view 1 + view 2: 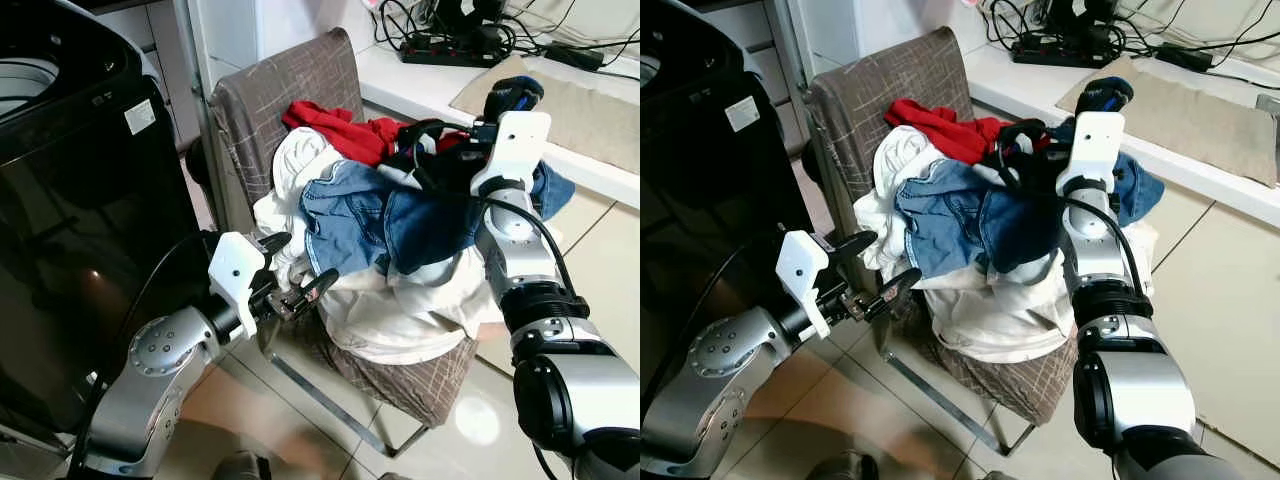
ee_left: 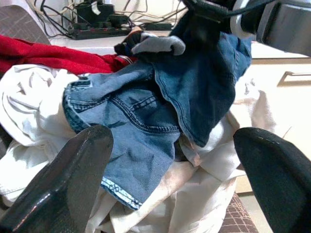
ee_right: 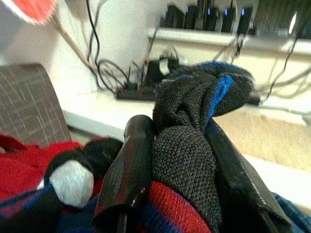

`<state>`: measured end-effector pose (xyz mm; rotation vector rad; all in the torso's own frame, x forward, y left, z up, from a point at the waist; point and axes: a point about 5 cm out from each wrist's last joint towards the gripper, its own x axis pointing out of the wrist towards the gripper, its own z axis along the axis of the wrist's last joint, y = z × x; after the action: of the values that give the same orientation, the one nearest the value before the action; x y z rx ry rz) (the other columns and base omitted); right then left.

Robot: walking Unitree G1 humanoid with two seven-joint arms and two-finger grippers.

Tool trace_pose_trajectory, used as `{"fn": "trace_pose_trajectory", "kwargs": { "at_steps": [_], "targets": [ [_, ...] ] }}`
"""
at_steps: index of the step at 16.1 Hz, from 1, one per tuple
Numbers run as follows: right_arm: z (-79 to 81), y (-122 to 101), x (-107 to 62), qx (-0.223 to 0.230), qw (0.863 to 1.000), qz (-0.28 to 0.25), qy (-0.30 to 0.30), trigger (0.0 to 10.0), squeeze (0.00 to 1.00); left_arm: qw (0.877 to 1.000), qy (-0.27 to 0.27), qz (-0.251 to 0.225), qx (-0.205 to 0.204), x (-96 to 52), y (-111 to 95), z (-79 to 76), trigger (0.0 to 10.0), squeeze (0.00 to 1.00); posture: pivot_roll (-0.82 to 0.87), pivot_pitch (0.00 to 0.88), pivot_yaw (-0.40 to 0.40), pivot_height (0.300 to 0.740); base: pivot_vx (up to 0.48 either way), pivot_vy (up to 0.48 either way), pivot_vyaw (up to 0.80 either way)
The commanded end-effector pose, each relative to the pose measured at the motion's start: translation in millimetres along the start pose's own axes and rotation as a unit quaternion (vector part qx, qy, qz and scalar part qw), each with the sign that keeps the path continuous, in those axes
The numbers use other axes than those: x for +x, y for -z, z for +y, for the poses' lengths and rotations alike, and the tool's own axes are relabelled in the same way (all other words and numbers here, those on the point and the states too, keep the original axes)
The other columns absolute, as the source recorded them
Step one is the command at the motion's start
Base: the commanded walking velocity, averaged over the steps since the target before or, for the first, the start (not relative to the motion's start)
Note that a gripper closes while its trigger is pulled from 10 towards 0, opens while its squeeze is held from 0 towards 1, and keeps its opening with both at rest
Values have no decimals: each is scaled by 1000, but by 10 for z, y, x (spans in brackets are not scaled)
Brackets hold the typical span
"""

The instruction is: Clothes washing

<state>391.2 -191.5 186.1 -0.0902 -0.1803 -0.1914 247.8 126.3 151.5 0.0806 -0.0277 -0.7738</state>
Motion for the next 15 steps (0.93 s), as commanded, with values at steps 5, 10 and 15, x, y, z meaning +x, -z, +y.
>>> {"fn": "trace_pose_trajectory", "kwargs": {
  "at_steps": [5, 10, 15],
  "targets": [
    [4, 38, 7, -7, 1000, 18, 14, 10000, 1000, 1000, 0, 4, 3, 15, 10, -6, 10000, 0, 53, 11, -33, 740, 0, 0, 0],
    [-21, -157, 70, -41, 999, -31, 16, 10000, 1000, 1000, 1, 4, 3, 38, 13, -14, 10000, 0, 47, 14, -34, 740, 0, 0, 0],
    [-25, -234, 96, -68, 996, -53, 20, 10000, 1000, 1000, 2, 5, 5, 41, 18, -19, 10000, 0, 50, 14, -35, 740, 0, 0, 0]
  ]
}}
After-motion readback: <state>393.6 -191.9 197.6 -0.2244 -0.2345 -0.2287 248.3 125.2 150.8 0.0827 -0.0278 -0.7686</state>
